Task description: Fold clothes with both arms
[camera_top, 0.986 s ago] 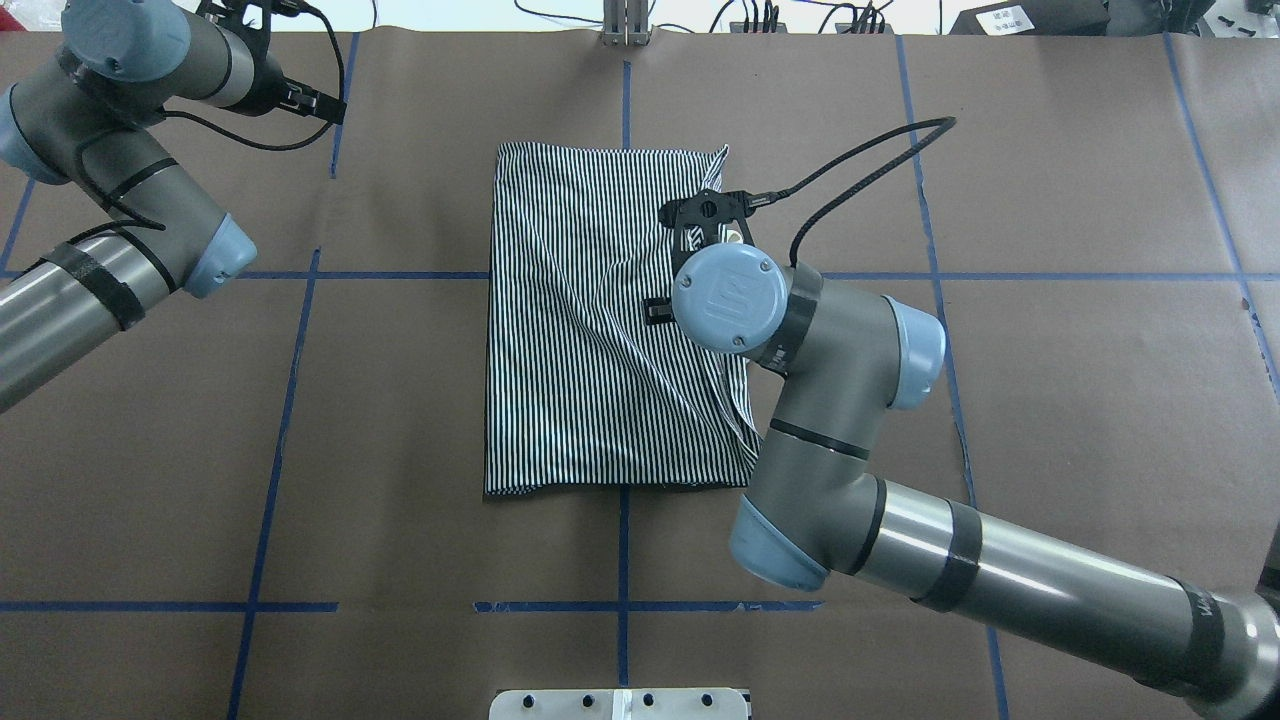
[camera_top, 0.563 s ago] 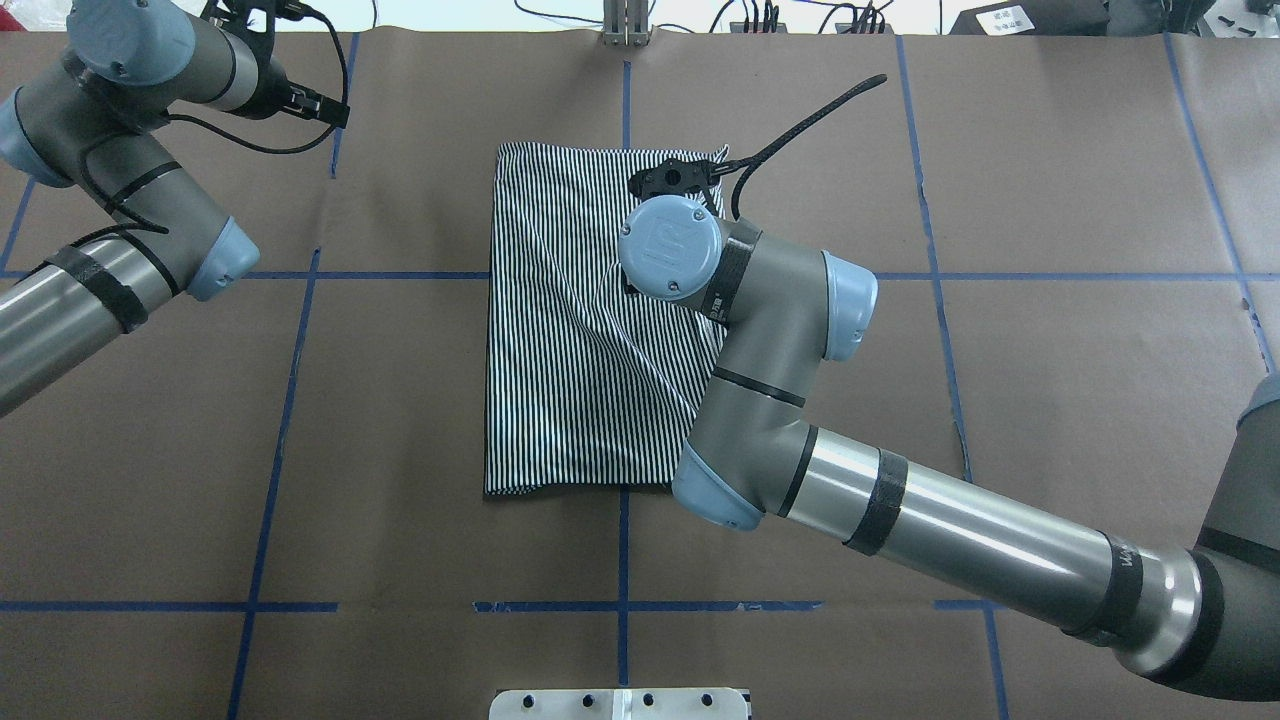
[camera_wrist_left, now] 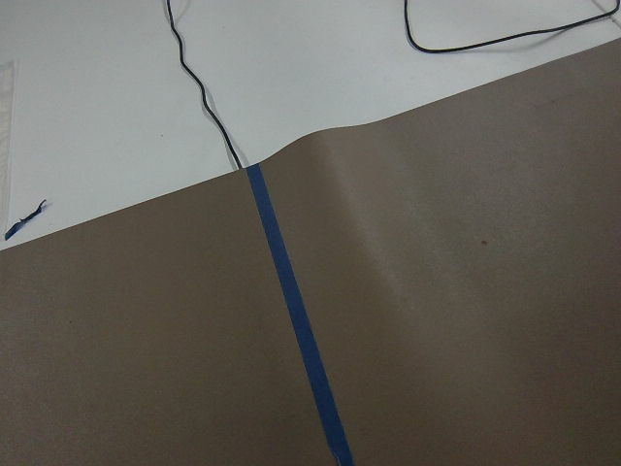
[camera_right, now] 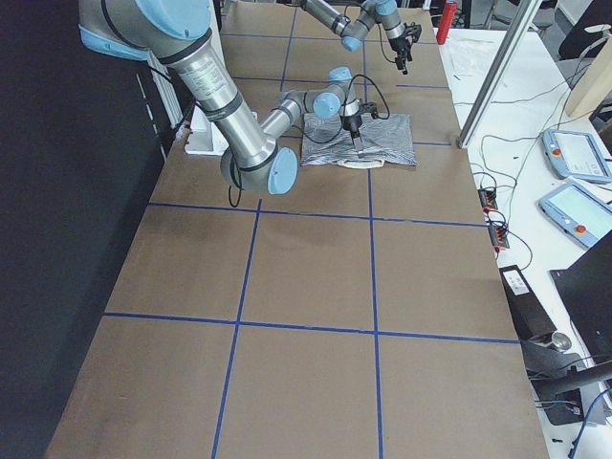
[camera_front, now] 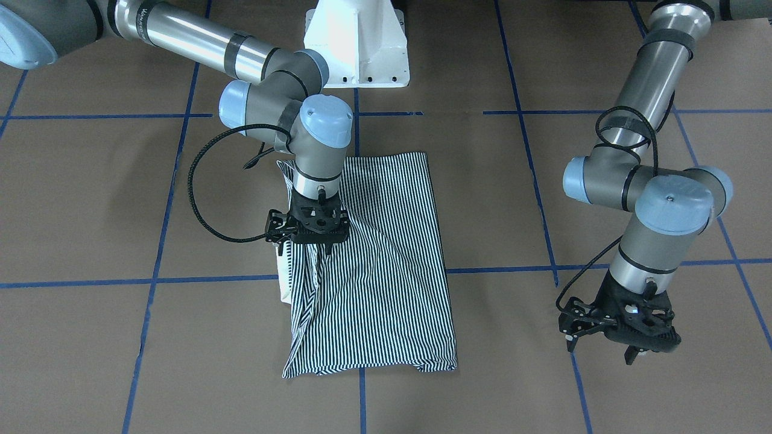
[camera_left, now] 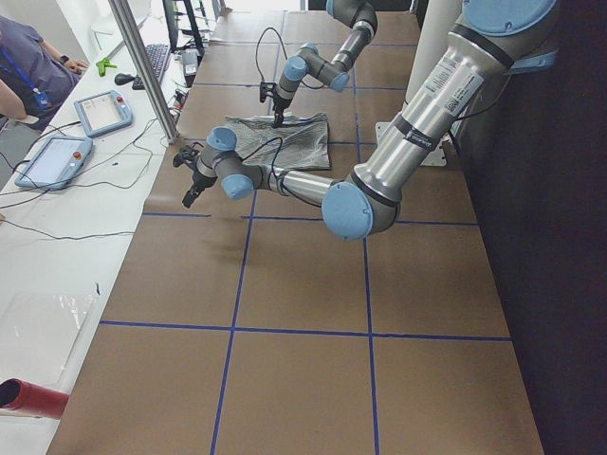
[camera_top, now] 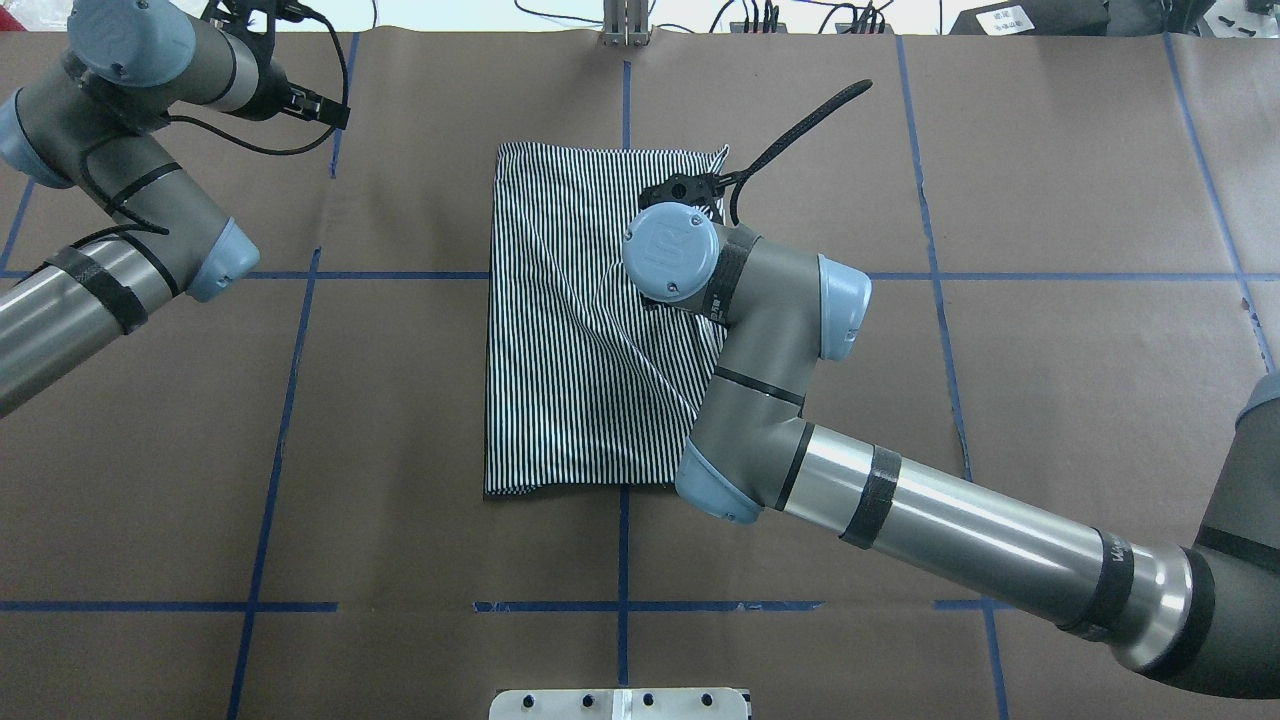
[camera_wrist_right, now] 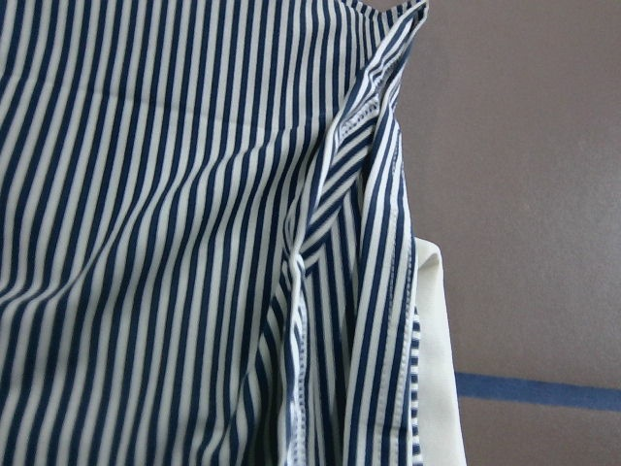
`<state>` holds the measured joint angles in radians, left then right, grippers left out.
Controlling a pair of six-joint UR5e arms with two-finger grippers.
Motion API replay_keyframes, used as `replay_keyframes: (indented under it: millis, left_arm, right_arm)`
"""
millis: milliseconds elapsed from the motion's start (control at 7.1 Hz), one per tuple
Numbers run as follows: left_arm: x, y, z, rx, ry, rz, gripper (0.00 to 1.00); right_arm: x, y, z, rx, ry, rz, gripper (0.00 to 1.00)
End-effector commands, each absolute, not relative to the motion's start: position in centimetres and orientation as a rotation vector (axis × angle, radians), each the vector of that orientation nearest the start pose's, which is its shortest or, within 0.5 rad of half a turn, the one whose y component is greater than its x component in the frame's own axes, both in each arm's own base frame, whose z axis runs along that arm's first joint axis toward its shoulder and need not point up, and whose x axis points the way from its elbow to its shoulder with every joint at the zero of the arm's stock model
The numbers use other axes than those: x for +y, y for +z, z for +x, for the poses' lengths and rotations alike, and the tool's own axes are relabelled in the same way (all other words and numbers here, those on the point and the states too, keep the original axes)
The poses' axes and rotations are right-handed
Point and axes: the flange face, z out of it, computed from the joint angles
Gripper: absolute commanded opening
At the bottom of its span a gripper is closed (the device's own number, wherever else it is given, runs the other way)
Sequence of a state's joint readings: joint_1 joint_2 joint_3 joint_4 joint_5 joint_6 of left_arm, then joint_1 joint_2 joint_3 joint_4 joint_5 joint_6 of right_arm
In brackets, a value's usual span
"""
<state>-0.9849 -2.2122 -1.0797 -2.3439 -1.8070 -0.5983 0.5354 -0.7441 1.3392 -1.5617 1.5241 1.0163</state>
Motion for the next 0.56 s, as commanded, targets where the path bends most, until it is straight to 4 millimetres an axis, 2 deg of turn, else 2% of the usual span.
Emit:
replay_keyframes:
  millis: [0, 282, 422]
  left_arm:
    - [-71.0, 42.4, 33.9, 0.694, 0.098, 0.639, 1.00]
    - [-71.0, 42.4, 33.9, 0.694, 0.098, 0.639, 1.00]
    - [-71.0, 42.4, 33.9, 0.694, 0.098, 0.639, 1.00]
  right_arm:
    - [-52.6, 26.2, -58.5, -0.462, -0.054, 0.331, 1.00]
    - [-54.4, 29.2, -55.8, -0.410, -0.099, 0.324, 1.00]
    - [-55.6, 31.2, -53.2, -0.392, -0.128, 0.318, 1.00]
